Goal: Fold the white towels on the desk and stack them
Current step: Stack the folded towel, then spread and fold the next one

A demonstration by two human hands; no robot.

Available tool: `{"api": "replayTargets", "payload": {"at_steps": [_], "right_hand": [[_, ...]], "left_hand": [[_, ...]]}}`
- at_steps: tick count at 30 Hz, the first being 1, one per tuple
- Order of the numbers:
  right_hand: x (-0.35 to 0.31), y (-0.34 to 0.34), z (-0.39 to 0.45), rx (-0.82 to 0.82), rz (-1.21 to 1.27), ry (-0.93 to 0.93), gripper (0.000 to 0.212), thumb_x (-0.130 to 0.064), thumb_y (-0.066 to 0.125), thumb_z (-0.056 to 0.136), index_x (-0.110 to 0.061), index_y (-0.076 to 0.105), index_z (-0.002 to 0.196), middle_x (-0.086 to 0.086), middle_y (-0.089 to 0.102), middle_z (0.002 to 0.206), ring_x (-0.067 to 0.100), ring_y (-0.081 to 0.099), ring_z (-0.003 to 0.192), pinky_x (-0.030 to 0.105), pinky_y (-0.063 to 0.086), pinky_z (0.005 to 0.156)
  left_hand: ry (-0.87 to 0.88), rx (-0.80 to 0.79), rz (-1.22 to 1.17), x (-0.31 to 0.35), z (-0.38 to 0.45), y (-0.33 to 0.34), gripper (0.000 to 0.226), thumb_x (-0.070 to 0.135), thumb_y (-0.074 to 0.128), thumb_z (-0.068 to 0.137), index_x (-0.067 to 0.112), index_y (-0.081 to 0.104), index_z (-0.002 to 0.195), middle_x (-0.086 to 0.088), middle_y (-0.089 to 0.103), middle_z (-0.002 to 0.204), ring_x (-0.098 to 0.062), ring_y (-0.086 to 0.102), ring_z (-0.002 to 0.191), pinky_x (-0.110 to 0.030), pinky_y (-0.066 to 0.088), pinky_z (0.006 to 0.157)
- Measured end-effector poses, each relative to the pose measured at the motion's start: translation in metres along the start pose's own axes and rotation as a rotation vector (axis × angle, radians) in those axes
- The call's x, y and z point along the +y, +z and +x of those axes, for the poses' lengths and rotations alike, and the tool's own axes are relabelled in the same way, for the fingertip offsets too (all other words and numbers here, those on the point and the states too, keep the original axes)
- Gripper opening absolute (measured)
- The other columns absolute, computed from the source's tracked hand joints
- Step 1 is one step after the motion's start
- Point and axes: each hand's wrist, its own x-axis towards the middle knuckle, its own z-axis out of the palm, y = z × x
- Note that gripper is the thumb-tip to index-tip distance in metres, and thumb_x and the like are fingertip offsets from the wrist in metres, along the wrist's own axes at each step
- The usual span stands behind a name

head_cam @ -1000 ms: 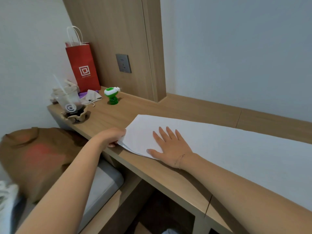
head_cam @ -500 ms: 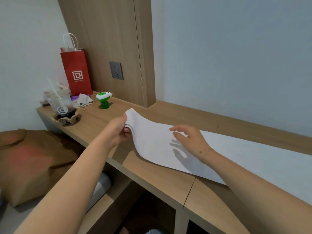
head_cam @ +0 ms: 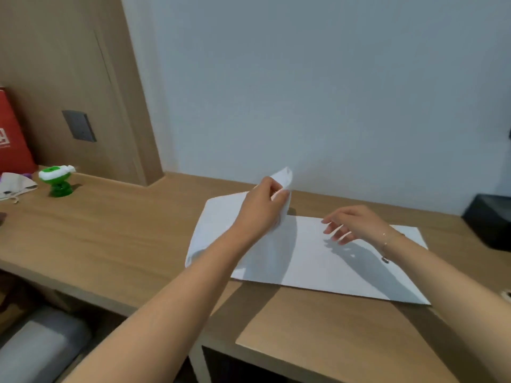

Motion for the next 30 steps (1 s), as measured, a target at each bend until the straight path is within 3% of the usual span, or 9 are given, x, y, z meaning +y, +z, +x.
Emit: {"api": "replayTargets", "payload": {"at_steps": [5, 7, 11, 17, 21, 25, 30], "right_hand": [[0.036, -0.024, -0.006, -0.019, 0.094, 0.207, 0.027, -0.015, 0.049, 0.098, 0.007, 0.064, 0.102, 0.018, 0.070, 0.077, 0.028, 0.065, 0.056, 0.028, 0.052, 0.047], [0.043, -0.026, -0.003, -0.038, 0.101, 0.252, 0.030, -0.019, 0.047, 0.100, 0.007, 0.062, 0.103, 0.017, 0.069, 0.075, 0.027, 0.064, 0.053, 0.029, 0.053, 0.047], [0.045, -0.020, 0.011, -0.038, 0.098, 0.296, 0.036, -0.029, 0.048, 0.100, 0.004, 0.062, 0.095, 0.016, 0.065, 0.068, 0.024, 0.060, 0.044, 0.027, 0.051, 0.043], [0.029, 0.002, 0.037, -0.097, -0.092, 0.298, 0.046, -0.047, 0.065, 0.088, -0.001, 0.061, 0.081, 0.015, 0.065, 0.063, 0.023, 0.060, 0.044, 0.026, 0.048, 0.040], [0.028, 0.014, 0.045, -0.054, -0.246, 0.177, 0.044, -0.029, 0.069, 0.088, -0.014, 0.039, 0.059, 0.006, 0.049, 0.052, 0.021, 0.050, 0.045, 0.018, 0.039, 0.042], [0.021, 0.005, 0.041, 0.040, -0.056, 0.105, 0.024, -0.018, 0.061, 0.094, -0.008, 0.053, 0.074, 0.010, 0.053, 0.070, 0.022, 0.053, 0.065, 0.029, 0.045, 0.061], [0.015, -0.046, 0.020, 0.288, 0.138, 0.075, 0.027, -0.014, 0.054, 0.098, -0.013, 0.058, 0.072, 0.002, 0.059, 0.065, 0.007, 0.055, 0.046, 0.020, 0.042, 0.049]], "left_hand": [[0.103, -0.215, 0.344, -0.026, -0.040, 0.088, 0.019, 0.040, 0.055, 0.096, 0.021, 0.059, 0.098, 0.008, 0.055, 0.086, -0.014, 0.055, 0.081, -0.025, 0.033, 0.067], [0.160, -0.180, 0.364, -0.039, -0.052, 0.100, 0.022, 0.043, 0.058, 0.092, 0.022, 0.060, 0.100, 0.009, 0.057, 0.088, -0.013, 0.055, 0.083, -0.026, 0.039, 0.070], [0.207, -0.121, 0.299, -0.045, -0.057, 0.099, 0.016, 0.044, 0.065, 0.082, 0.031, 0.056, 0.082, 0.014, 0.055, 0.075, -0.004, 0.053, 0.074, -0.015, 0.040, 0.063], [0.324, -0.120, 0.324, -0.043, -0.059, 0.096, 0.009, 0.031, 0.066, 0.087, 0.026, 0.061, 0.082, 0.012, 0.053, 0.074, -0.009, 0.049, 0.072, -0.026, 0.040, 0.062], [0.384, -0.108, 0.308, -0.041, -0.059, 0.092, 0.004, 0.024, 0.067, 0.089, 0.024, 0.067, 0.093, 0.012, 0.059, 0.086, -0.009, 0.053, 0.079, -0.028, 0.042, 0.070], [0.474, -0.057, 0.378, -0.042, -0.062, 0.085, 0.025, 0.014, 0.072, 0.082, 0.023, 0.068, 0.105, 0.011, 0.065, 0.101, -0.013, 0.059, 0.092, -0.031, 0.036, 0.081], [0.542, 0.063, 0.460, -0.043, -0.069, 0.076, 0.039, 0.000, 0.074, 0.072, 0.022, 0.068, 0.104, 0.008, 0.065, 0.104, -0.014, 0.054, 0.096, -0.029, 0.029, 0.087]]}}
